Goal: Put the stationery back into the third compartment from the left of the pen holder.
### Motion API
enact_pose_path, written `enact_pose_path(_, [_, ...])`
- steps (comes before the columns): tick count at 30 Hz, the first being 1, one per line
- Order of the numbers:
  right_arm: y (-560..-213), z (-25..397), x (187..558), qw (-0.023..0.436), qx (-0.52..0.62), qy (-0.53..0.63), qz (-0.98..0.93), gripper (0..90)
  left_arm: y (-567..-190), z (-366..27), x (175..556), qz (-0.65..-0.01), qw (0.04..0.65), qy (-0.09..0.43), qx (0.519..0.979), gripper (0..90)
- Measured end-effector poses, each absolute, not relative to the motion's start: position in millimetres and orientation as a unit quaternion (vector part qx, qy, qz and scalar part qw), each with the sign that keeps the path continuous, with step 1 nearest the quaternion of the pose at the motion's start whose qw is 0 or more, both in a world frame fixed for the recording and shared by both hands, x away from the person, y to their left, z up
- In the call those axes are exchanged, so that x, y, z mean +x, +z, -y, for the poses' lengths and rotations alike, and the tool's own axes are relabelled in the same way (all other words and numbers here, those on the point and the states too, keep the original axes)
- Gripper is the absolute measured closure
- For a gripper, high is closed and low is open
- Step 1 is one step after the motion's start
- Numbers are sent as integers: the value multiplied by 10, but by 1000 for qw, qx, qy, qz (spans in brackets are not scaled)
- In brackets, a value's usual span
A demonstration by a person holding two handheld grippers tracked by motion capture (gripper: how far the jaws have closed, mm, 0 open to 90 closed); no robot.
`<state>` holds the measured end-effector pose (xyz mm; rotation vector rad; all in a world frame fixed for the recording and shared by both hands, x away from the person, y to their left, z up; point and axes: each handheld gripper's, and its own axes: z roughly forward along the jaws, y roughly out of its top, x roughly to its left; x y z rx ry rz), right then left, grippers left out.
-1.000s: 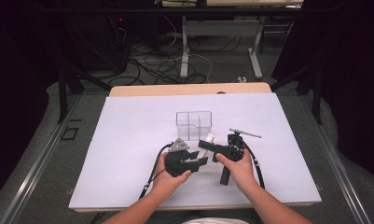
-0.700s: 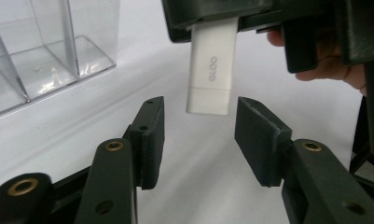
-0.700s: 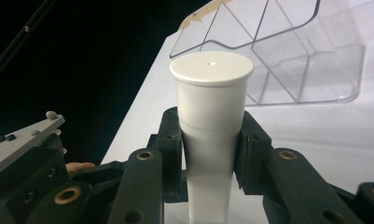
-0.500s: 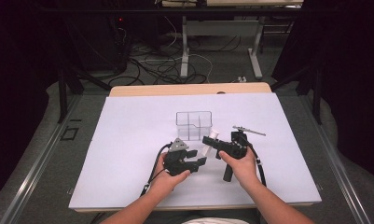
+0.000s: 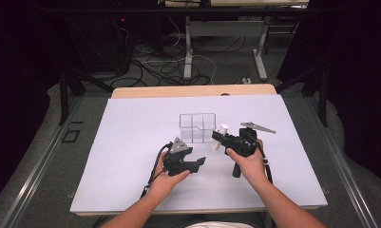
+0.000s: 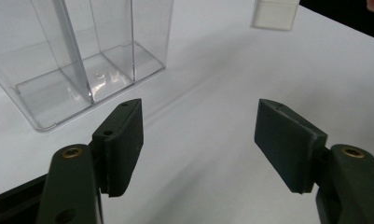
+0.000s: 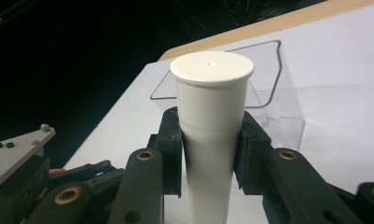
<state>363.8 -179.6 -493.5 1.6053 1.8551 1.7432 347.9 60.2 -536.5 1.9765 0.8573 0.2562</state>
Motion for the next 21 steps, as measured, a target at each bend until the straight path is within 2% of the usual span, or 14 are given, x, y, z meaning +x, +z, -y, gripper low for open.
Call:
enact_pose_path(11, [-4804,1817,3765,126,507,577,-628,677,-5361,-623,3509,-360,447,114,811,247])
enact_pose_path(16, [-4766,1807,3840,138,500,572,-635,677,-5369,-627,3526,-366,444,122,809,162])
enact_pose_path(21, [-4717,1775,3899,151,496,570,-638,677,-5366,-631,3533,-372,435,120,811,147])
